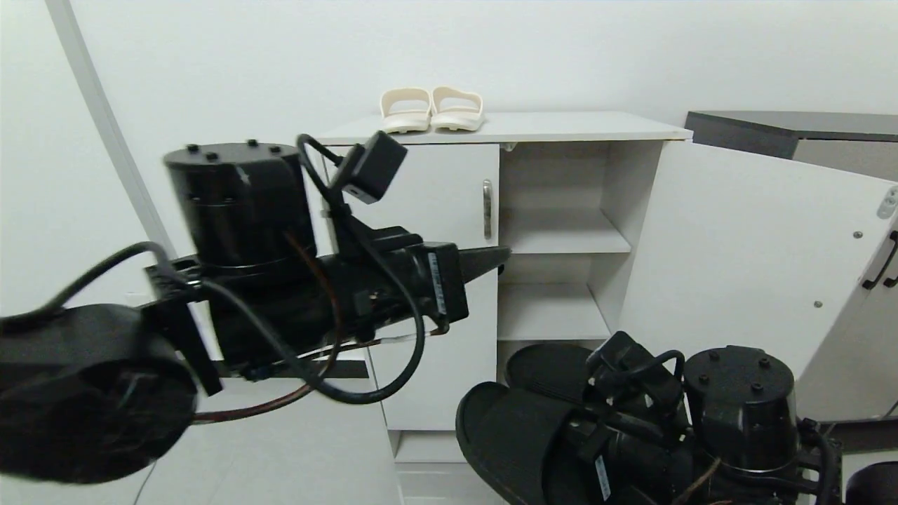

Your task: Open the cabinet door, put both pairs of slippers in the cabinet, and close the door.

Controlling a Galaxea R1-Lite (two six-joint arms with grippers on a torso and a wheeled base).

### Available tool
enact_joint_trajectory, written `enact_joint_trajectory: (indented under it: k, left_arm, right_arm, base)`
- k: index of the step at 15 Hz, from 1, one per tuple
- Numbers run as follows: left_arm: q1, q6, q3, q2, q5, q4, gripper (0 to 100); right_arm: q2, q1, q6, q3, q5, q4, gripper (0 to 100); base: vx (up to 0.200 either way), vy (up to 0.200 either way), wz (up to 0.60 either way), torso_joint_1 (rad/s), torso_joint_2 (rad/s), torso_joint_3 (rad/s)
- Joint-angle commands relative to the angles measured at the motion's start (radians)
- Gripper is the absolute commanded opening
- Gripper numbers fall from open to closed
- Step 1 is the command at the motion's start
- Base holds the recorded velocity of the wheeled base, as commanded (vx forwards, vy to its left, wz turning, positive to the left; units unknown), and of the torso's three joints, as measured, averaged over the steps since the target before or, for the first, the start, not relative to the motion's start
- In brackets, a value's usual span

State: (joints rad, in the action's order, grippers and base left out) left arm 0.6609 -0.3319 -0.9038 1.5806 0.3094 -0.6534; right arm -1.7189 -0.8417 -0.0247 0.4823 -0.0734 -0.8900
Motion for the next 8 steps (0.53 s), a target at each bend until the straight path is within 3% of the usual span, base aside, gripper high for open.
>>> enact_joint_trajectory:
  k: [1,3,5,6,8]
  left_arm:
    - [-0.027,0.010,0.135,-0.291,-0.018,0.118,0]
    - [-0.063,0.027,0.161,-0.487,-0.052,0.305,0]
    - [-0.081,0.099,0.175,-0.697,-0.142,0.494,0]
    - [-0.145,0.129,0.203,-0.778,-0.150,0.555,0]
    - [-0.342,0.243,0.298,-0.935,-0.157,0.643,0]
  right_arm:
    - [-0.025,0.033,-0.008,0.025,0.001,0.000,0]
    - [-0.036,0.059,-0.027,0.045,0.000,0.000,0]
    - [-0.033,0.076,-0.029,0.061,-0.023,0.000,0]
    - [-0.037,0.079,-0.031,0.076,-0.051,0.002,0]
    - [-0.037,0.090,-0.032,0.079,-0.066,0.002,0]
  base:
    - [0.000,0.000,0.00,0.000,0.00,0.000]
    - [0.000,0.000,0.00,0.000,0.00,0.000]
    - [0.000,0.000,0.00,0.000,0.00,0.000]
    - [0.000,0.000,0.00,0.000,0.00,0.000]
    - [0.000,0.000,0.00,0.000,0.00,0.000]
